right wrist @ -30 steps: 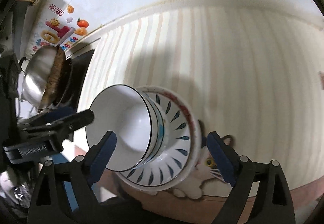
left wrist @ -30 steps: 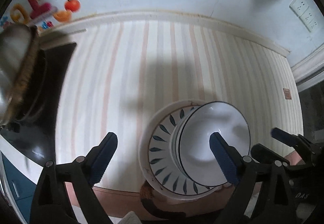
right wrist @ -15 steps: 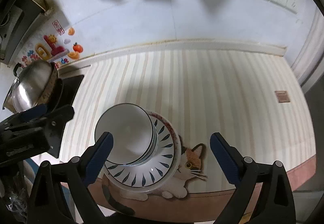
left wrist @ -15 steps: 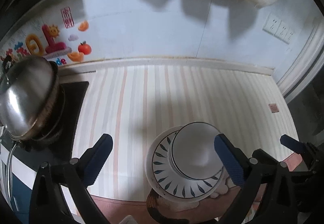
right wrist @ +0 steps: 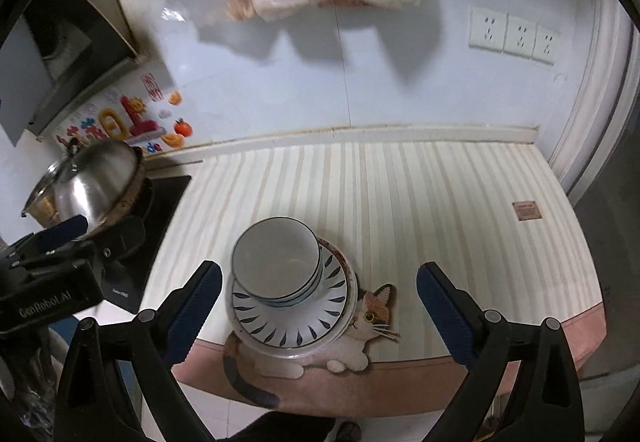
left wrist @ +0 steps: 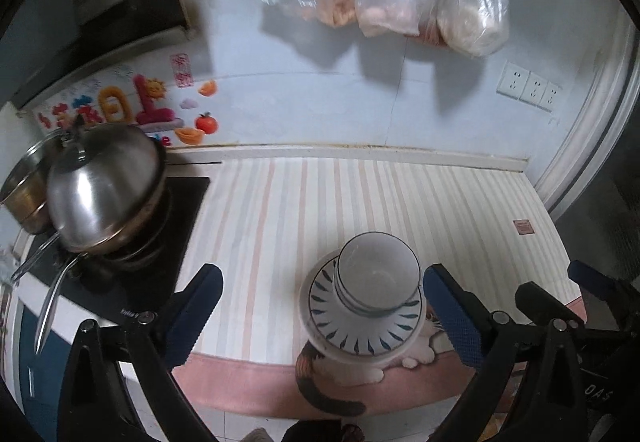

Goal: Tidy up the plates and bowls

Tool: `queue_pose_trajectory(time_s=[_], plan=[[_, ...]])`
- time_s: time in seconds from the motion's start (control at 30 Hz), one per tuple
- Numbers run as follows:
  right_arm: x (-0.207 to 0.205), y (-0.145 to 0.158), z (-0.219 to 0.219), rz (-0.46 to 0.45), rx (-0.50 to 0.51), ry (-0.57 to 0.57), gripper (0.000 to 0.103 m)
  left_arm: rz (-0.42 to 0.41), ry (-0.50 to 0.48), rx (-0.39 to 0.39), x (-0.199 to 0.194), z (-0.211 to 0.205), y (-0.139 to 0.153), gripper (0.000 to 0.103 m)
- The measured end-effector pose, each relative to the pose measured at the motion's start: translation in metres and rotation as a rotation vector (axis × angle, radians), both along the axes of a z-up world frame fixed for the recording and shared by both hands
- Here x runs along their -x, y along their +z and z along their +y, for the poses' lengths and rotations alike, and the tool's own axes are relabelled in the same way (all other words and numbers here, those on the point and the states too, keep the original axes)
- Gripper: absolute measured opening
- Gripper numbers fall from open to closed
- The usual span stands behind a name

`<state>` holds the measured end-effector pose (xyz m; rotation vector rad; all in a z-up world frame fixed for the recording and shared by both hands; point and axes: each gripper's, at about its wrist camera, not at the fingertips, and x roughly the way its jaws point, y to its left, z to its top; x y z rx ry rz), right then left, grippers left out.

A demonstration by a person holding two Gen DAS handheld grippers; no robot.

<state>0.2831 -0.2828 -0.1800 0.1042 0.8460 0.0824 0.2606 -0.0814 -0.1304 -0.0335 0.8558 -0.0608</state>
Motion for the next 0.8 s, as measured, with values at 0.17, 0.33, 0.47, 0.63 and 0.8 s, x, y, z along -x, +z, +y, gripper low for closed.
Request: queue_pose_trajectory(time_s=[0.17, 0.33, 0.47, 0.63, 0.8], plan=[[0.049, 0.026, 0.002, -0.045, 0.011, 0.026, 0.1, -0.019, 0.025, 0.005, 0.052, 0.0, 0.019, 0.103], [0.106, 0.048, 0.005, -0.072, 0.015, 0.046, 0.101, -0.049, 0.045, -0.012, 0.105, 0.002, 0.037, 0.103], [0.148, 0.061, 0.007, -0.092, 0.011, 0.042, 0.101, -0.068, 0.062, -0.028, 0.137, 0.005, 0.047, 0.103], [0.186, 0.075, 0.011, -0.126, 0.021, 0.029, 0.101, -0.104, 0.071, -0.044, 0.164, 0.012, 0.056, 0.103], [0.216, 0.089, 0.019, -0.167, 0.039, -0.003, 0.101, -0.103, 0.053, -0.044, 0.177, 0.02, 0.06, 0.103]])
